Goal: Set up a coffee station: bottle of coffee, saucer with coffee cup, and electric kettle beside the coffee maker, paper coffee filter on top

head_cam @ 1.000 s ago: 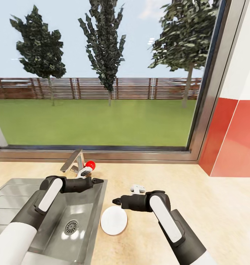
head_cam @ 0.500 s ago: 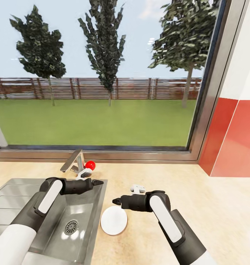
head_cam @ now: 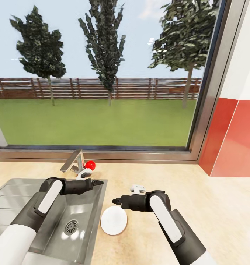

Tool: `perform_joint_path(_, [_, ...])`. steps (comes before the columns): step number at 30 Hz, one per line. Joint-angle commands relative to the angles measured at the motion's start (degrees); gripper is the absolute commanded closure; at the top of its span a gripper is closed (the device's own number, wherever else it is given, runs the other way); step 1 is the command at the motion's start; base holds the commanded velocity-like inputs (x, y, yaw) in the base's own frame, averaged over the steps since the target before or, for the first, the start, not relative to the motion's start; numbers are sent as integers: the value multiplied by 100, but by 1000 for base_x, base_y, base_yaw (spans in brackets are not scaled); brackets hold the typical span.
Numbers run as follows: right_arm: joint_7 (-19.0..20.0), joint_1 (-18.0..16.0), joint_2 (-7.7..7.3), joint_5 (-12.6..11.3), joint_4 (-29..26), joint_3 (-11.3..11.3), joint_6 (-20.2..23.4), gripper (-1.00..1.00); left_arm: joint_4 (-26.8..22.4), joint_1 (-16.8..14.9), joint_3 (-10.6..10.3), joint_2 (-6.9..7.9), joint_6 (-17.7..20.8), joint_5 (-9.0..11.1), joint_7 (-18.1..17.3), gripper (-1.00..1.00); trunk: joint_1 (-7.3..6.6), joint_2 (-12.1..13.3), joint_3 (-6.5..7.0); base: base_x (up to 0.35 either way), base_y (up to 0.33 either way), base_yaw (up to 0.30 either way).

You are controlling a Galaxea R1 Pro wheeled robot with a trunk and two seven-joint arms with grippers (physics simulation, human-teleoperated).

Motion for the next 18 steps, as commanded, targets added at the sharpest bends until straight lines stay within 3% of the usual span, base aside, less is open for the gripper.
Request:
perform_joint_path(1, [-60, -3, 0, -58, -3, 1, 11, -100, 0, -2, -6, 4, 5, -53, -56, -100, 2, -5, -3, 0, 0, 0])
perform_joint_path(12, [-60, -3, -10, -37, -7, -11, 15, -100, -3, 0, 6, 4, 15, -7, -78, -100, 2, -5, -3, 0, 0, 0])
perform_joint_path(18, [-60, -3, -253, -30, -3, -13, 17, -100, -6, 63, 10, 4, -8, 17, -203, -100, 2, -5, -3, 0, 0, 0])
